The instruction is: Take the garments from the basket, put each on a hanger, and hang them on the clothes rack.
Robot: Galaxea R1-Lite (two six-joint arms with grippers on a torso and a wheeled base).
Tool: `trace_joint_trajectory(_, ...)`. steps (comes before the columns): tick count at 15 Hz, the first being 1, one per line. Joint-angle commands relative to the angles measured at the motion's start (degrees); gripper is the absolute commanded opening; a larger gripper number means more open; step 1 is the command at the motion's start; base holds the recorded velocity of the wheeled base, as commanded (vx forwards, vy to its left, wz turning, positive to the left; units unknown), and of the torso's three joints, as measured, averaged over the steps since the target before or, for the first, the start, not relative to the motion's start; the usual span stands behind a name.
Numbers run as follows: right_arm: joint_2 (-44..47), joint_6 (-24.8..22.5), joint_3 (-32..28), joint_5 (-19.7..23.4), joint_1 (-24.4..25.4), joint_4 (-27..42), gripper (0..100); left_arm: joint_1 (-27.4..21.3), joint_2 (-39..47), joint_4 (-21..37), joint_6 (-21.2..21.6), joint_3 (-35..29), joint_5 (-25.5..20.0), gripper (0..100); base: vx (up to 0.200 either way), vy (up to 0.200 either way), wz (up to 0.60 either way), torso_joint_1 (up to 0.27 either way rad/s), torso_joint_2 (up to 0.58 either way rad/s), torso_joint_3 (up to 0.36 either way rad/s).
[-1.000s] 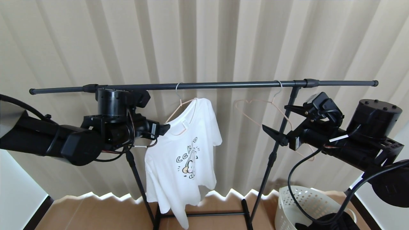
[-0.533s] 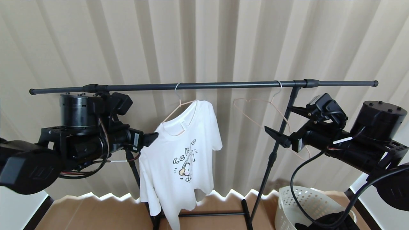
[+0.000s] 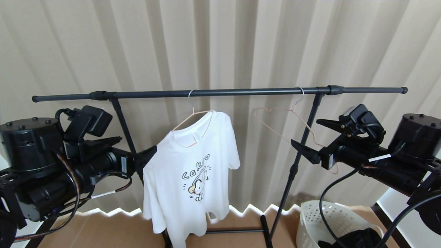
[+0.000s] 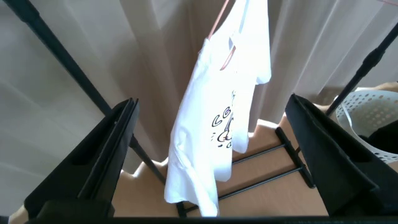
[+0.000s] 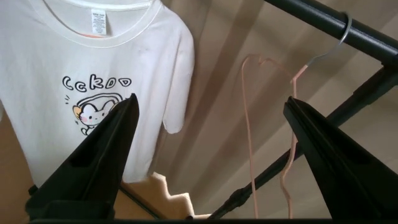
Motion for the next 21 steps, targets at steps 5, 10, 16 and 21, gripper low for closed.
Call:
trace_joint_trajectory(5,-10.6,4.1,1.7,-6.2,-1.5,5.4,100,-0.3,-11.8,-0.3,-0.2,8.6,-0.1,100,0.000,0.000,0.00,0.000,0.00,0.000)
trace_joint_trajectory(10,-35.0,10.3,16.9,-15.7,-1.4,21.5,100,-0.4,-25.3,-0.2,-0.2,22.9,-0.1,100,0.000,0.000,0.00,0.000,0.00,0.000)
trace_joint_trajectory(16,-61.4,10.4,31.1,-16.6,-1.9,41.0,100,-0.2,-46.5,15.9,-1.5,29.3,-0.2,100,0.000,0.000,0.00,0.000,0.00,0.000)
trace_joint_trajectory(21,-78.9,11.4,31.1,-17.0,-2.7,58.3,100,-0.3,-61.8,31.9,-1.2,29.3,-0.1,100,0.000,0.000,0.00,0.000,0.00,0.000)
